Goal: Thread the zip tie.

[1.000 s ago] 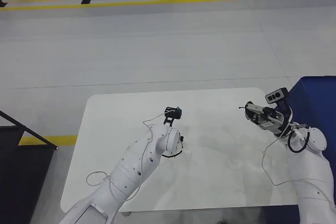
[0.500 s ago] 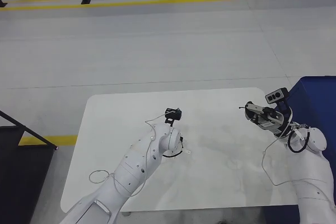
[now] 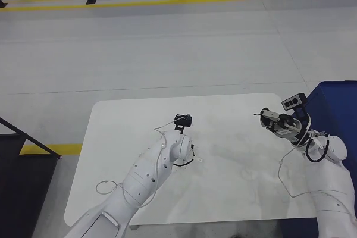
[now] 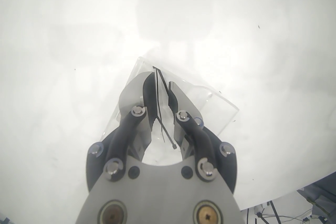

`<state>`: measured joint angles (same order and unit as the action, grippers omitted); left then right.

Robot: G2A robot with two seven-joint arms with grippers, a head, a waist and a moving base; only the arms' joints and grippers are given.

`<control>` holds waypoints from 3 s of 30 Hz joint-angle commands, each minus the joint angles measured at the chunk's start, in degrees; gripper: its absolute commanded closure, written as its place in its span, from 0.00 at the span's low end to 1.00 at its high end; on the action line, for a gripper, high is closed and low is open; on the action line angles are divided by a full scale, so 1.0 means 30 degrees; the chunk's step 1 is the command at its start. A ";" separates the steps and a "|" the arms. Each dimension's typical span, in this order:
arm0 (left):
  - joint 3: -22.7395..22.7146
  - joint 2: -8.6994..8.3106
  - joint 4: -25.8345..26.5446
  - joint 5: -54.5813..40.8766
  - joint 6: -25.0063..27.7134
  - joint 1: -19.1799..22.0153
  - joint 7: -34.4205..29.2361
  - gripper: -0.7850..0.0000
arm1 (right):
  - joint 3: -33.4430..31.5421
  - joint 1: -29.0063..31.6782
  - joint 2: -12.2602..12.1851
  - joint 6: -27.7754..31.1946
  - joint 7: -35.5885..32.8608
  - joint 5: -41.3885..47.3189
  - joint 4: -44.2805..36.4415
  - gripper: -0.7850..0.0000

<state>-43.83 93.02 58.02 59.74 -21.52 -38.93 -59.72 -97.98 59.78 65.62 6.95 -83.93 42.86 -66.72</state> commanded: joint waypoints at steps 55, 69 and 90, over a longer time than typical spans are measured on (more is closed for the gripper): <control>-0.1783 -0.0198 0.4510 0.3656 0.0220 -0.2509 -0.1886 1.00 | 0.0000 0.0000 0.0000 0.0000 0.0000 0.0000 0.0000 1.00; -0.4138 -0.0925 1.2445 0.2711 0.2232 -0.7427 0.4192 1.00 | 0.0000 0.0000 0.0000 0.0000 0.0000 0.0000 0.0000 1.00; -0.5002 -0.0407 1.2551 -0.4736 0.4328 -0.8475 1.3255 1.00 | 0.0125 0.0001 -0.0830 -0.6016 -0.1235 -0.2204 0.0007 1.00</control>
<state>-58.84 91.80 95.67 45.53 -8.53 -64.35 -19.97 -97.61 59.79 63.13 -11.10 -87.64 36.25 -66.70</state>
